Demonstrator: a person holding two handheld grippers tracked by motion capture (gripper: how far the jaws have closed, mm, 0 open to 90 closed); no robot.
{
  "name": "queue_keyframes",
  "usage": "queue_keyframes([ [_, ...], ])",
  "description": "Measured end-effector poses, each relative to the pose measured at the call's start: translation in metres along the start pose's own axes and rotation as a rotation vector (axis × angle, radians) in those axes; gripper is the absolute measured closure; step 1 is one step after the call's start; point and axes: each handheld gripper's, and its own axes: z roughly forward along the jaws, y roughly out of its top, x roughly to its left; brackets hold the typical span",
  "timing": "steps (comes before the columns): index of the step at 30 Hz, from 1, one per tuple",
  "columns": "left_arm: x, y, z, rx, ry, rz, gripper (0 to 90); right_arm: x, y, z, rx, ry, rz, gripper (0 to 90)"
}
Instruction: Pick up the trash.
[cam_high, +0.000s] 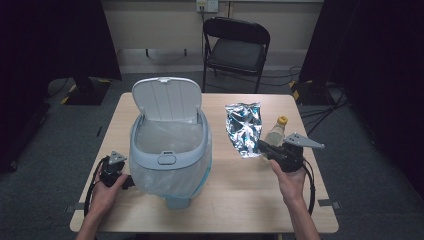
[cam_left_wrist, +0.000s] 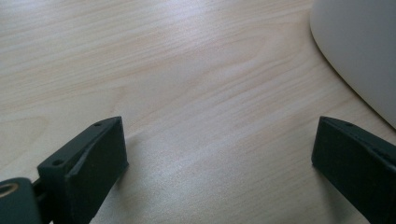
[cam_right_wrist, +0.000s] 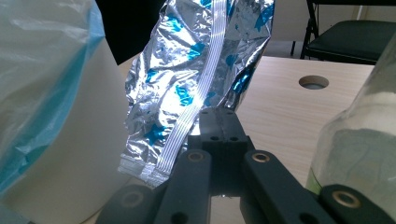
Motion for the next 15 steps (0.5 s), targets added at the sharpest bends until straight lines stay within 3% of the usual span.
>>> queue_keyframes([
  [15,0.0,0.0,0.0,0.0,-0.001,0.0,2.8,0.018,0.028,-0.026,-0.105,0.064,-0.025,90.0],
])
